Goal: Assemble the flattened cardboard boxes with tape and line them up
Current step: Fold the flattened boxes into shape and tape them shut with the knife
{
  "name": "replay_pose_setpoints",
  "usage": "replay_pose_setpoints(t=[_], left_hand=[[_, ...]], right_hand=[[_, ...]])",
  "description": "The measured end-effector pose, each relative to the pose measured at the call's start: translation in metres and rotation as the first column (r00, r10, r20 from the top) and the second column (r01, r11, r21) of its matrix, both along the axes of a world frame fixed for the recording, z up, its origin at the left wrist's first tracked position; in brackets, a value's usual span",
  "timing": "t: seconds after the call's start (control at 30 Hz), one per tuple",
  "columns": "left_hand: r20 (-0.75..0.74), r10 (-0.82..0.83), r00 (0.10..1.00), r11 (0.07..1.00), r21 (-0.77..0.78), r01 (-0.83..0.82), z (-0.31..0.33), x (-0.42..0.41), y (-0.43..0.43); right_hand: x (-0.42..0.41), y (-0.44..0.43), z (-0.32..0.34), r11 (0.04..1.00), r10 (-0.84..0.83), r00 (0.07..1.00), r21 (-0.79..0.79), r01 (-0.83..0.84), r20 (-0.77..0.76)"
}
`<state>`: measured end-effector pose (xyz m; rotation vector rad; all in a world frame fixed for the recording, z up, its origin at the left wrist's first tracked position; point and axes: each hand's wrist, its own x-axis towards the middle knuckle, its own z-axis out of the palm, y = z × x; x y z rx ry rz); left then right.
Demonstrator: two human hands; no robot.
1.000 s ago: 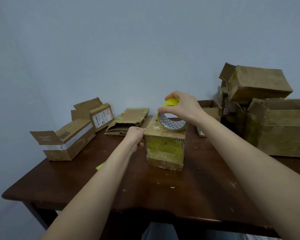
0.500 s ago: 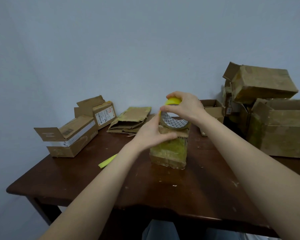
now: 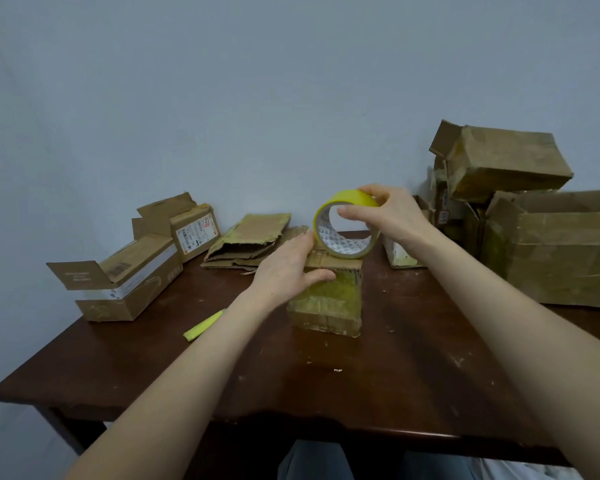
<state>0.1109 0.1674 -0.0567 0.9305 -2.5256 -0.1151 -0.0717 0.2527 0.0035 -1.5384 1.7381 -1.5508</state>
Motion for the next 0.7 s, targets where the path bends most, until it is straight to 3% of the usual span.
replay_pose_setpoints(t=[0.27,0.43,0.57,0.7], left_hand=[[0.046,0.055,0.997,0.998,-0.03,-0.054,0.001,0.002,-0.002],[0.083,0.01,0.997,0.999,-0.041,-0.007,0.001,-0.006,0.002],[0.233,0.113,0.966,0.98,-0.189,-0.069,0.009,-0.006,0.006],[0.23,0.11,0.967,0.985,-0.157,-0.075,0.015,-0.031,0.023]], right_hand=[[-0.023,0.016,0.017,0.989,0.0,0.979,0.146,0.03,-0.202],[-0.042,0.025,-0.015,0.993,-0.014,0.995,0.116,0.026,-0.1],[-0.044,0.024,-0.028,0.998,-0.021,0.998,0.06,0.025,-0.062],[-0.037,0.016,-0.031,0.999,0.015,0.998,0.037,-0.013,-0.059]])
